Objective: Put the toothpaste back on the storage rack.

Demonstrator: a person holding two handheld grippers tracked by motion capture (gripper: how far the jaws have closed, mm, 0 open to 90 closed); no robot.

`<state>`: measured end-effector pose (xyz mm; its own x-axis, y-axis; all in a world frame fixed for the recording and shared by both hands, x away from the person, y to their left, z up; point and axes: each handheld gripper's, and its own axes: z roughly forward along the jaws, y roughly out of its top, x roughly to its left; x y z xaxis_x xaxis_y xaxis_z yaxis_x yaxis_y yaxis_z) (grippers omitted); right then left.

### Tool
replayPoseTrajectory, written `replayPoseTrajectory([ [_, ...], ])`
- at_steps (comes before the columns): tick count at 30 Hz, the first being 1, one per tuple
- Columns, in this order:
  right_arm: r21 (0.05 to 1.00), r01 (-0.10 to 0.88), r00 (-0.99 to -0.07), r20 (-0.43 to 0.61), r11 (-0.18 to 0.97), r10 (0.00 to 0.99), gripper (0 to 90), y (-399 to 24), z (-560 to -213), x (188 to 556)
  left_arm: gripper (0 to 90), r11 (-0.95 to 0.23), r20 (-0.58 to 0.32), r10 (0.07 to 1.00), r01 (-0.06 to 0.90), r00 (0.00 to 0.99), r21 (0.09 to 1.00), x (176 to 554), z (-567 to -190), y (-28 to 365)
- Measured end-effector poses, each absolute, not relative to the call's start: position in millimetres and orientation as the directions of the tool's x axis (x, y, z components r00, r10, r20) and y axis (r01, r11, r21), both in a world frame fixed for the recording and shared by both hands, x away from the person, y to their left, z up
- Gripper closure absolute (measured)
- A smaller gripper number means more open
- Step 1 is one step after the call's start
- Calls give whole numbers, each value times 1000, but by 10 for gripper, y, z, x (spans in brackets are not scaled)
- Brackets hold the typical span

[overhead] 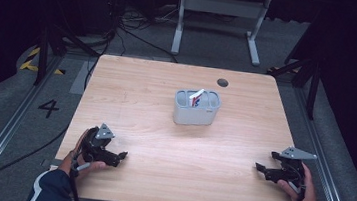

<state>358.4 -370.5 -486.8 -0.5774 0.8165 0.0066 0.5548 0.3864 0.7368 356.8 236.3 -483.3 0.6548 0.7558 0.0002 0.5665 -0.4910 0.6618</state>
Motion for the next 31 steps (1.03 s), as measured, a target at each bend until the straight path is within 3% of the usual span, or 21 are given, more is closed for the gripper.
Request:
replayPoseTrajectory([
  [31,733,566,-562,8,378,827,118,-3699,-4870,3597,2,-472,-5,773,581,634,664,3588,-4835,2337],
])
